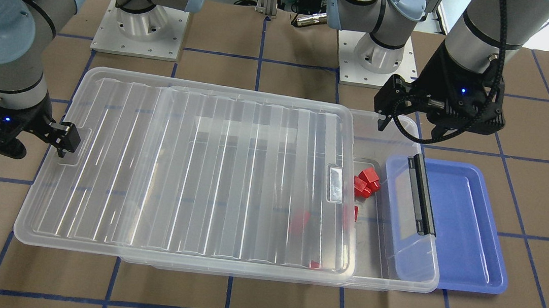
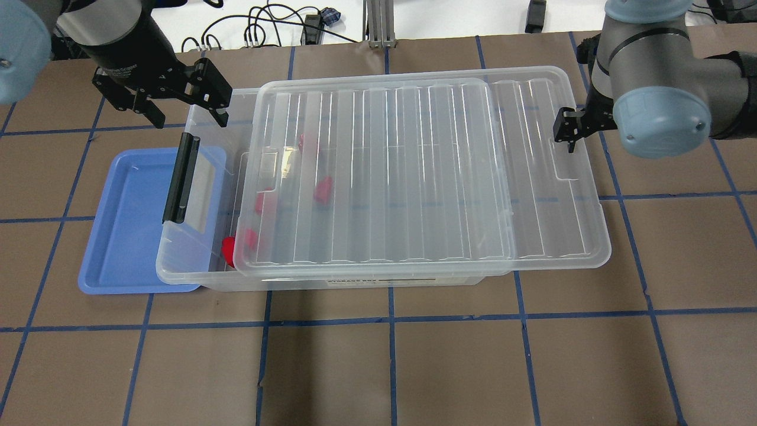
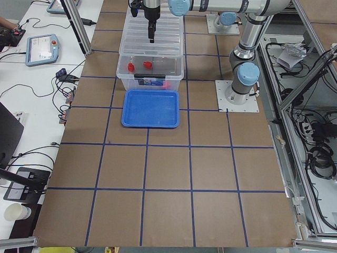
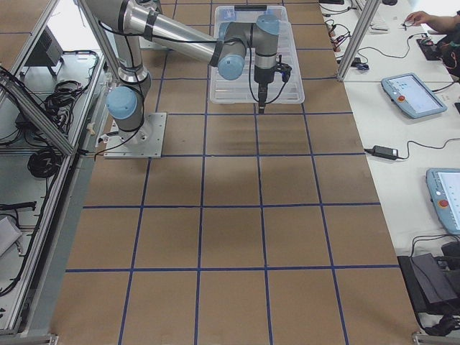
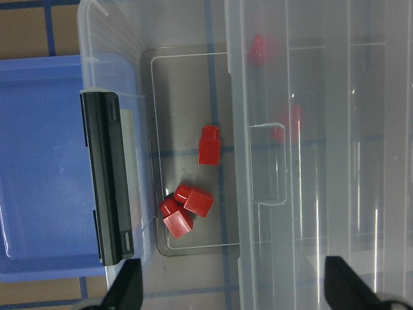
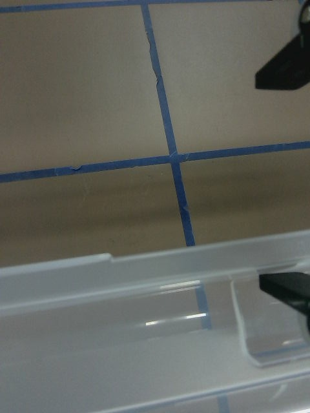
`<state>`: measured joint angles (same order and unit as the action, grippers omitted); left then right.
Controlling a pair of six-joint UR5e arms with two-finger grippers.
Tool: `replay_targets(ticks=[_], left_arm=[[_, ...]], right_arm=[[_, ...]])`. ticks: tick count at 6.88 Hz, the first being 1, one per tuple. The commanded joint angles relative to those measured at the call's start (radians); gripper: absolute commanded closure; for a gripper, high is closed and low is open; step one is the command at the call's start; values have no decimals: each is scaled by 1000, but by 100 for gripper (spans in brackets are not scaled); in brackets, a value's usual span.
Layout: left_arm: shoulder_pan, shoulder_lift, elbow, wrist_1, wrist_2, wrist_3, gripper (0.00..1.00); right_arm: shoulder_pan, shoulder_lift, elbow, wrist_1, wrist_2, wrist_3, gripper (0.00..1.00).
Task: Place red block in blue tray from box
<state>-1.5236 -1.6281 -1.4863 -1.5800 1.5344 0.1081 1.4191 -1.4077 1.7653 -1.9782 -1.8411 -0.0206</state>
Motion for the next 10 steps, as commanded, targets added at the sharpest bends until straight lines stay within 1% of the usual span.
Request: replay_targets(ticks=[1, 2, 3, 4, 6, 8, 9, 10], left_arm=[[-3, -6, -17, -2, -58, 1, 0], [-4, -7, -43, -2, -63, 24, 0], [-4, -18, -87, 2, -39, 54, 0], [-10, -33, -136, 97, -27, 73, 0], [-24, -44, -244, 211, -26, 65, 0], [-23, -65, -374, 413, -25, 119, 0], [-21, -82, -431, 501, -25, 117, 0], [-18, -105, -452, 547, -26, 120, 3]], right_arm=[[-55, -5, -4, 48, -4, -1, 0], [-89, -5, -9, 48, -4, -1, 0], [-103, -5, -9, 50, -4, -1, 0], [-104, -5, -10, 50, -4, -1, 0], [-106, -10, -10, 50, -4, -2, 0], [-101, -16, -32, 76, -3, 1, 0], [-94, -16, -76, 79, 14, 5, 0], [-77, -17, -101, 85, 93, 13, 0]])
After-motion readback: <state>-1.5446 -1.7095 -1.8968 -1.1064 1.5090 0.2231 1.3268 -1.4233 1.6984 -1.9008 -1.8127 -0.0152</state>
